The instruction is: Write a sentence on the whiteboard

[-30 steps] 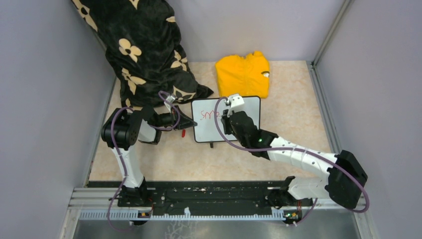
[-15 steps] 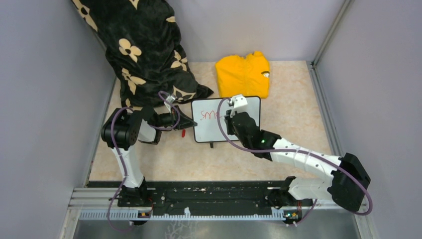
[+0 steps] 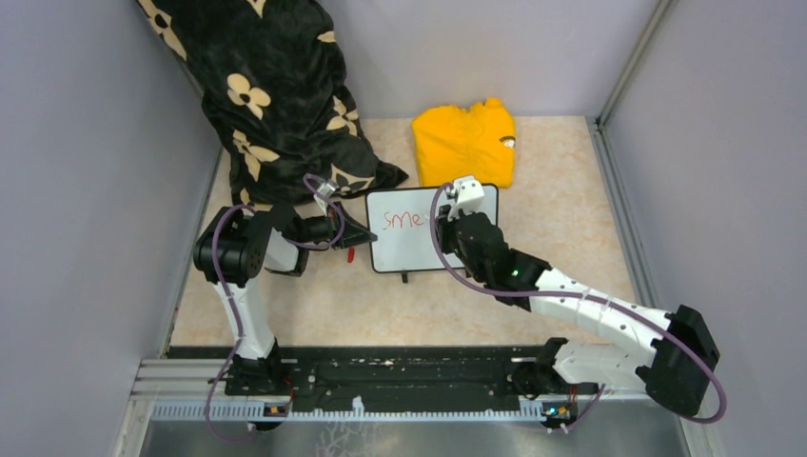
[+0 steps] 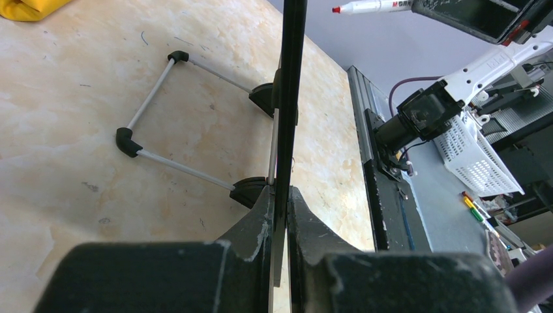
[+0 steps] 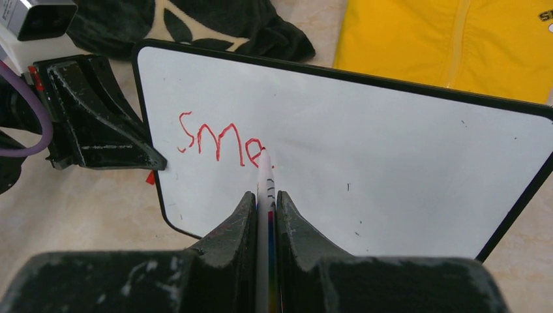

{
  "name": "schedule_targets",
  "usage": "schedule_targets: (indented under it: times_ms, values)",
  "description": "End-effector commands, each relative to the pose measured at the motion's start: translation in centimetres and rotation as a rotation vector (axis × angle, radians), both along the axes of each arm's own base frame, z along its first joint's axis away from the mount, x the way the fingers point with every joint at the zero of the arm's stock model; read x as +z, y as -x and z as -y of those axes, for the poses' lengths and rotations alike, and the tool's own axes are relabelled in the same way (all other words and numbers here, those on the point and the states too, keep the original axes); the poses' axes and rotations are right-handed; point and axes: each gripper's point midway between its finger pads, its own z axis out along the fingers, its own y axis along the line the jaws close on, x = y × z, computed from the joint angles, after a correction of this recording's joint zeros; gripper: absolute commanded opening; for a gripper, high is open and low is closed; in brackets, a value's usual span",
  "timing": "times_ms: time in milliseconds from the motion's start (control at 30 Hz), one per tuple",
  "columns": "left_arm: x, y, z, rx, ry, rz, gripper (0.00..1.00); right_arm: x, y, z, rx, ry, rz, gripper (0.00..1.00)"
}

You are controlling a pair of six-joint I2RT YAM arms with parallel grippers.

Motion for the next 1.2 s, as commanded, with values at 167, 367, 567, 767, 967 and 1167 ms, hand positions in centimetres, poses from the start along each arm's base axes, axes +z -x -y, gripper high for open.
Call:
schedule_targets:
  times_ms: [167, 367, 567, 767, 967, 1167]
  values:
    - [2.7, 0.4, 0.2, -0.023, 0.035, 0.232, 0.0, 2.9, -1.8, -0.1, -0.063, -0.046, 0.055, 0.0]
    - [2.6, 0.4, 0.2, -0.023, 0.035, 0.23, 0.0, 1.8, -1.9, -0.2, -0.064, -0.03, 0.036, 0.0]
    - [2.6, 0.4, 0.2, -0.023, 0.034, 0.23, 0.0, 1.4, -2.0, 0.0, -0.068, -0.031, 0.029, 0.0]
    - [2.5, 0.4, 0.2, -0.024, 0.034, 0.227, 0.0, 1.5, -2.0, -0.1, -0.06, -0.042, 0.032, 0.0]
    - [2.6, 0.4, 0.2, -0.023, 0.034, 0.229, 0.0, 1.9, -1.8, -0.2, -0.048, -0.053, 0.036, 0.0]
    - [2.5, 0.4, 0.2, -0.023, 0.034, 0.228, 0.0, 2.1, -1.7, -0.3, -0.04, -0.062, 0.036, 0.0]
